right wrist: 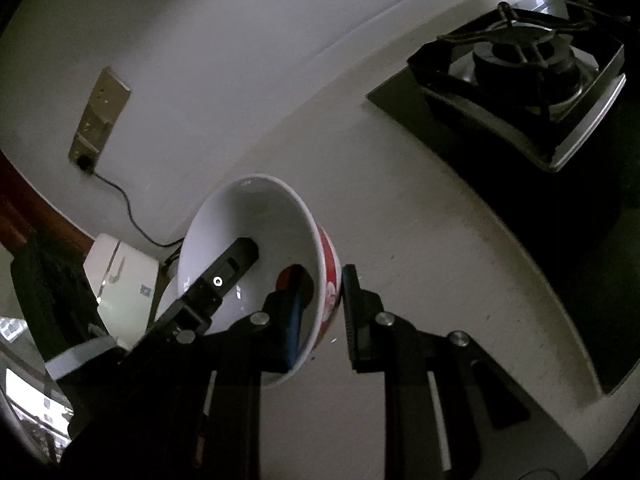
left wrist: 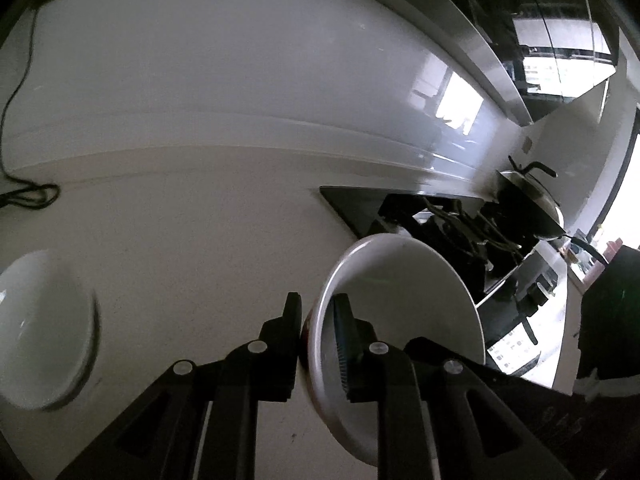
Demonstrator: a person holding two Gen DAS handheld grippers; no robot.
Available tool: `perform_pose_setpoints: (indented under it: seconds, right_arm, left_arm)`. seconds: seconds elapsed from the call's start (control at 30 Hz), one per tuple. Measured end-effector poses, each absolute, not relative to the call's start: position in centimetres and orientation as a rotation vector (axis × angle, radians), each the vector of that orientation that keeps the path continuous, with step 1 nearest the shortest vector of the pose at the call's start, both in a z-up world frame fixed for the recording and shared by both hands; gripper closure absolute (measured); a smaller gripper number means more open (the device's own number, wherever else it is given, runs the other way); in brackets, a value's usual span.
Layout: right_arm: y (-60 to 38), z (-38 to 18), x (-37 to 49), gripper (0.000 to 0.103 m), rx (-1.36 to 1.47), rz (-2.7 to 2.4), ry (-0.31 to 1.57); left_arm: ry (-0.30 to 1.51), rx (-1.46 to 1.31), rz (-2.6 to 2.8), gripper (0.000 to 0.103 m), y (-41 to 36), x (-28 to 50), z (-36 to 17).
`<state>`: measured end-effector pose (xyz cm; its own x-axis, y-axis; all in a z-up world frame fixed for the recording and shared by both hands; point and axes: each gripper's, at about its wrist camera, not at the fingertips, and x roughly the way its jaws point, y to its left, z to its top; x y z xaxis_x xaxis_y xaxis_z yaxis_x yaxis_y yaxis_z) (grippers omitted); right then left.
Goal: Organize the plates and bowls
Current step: 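Carry the red-banded bowl to the stack and lower it into the white bowl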
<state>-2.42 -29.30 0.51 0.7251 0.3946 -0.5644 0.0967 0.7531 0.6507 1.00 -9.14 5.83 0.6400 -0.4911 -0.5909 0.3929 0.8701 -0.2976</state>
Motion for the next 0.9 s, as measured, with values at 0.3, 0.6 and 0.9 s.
perform_pose_setpoints:
  seconds: [0.3, 0.6, 0.9]
  right_arm:
    - [-25.8, 1.8, -2.4, 0.081, 0.653, 0.278, 0.768]
    - [-20.4, 5.0, -0.5, 0.080, 0.493, 0.439, 0.798]
    - [-16.6, 6.1, 1.8, 0.080, 0.432, 0.539, 0.828]
  left_arm:
    - [0.713, -0.156, -0.401, 0.086, -5.2, -0.6, 6.7]
    - [0.696, -0.176, -0.261, 0.084, -0.5, -0.6, 9.2]
    - [0.717, -0.202, -0.144, 0.083, 3.2, 0.7, 10.0]
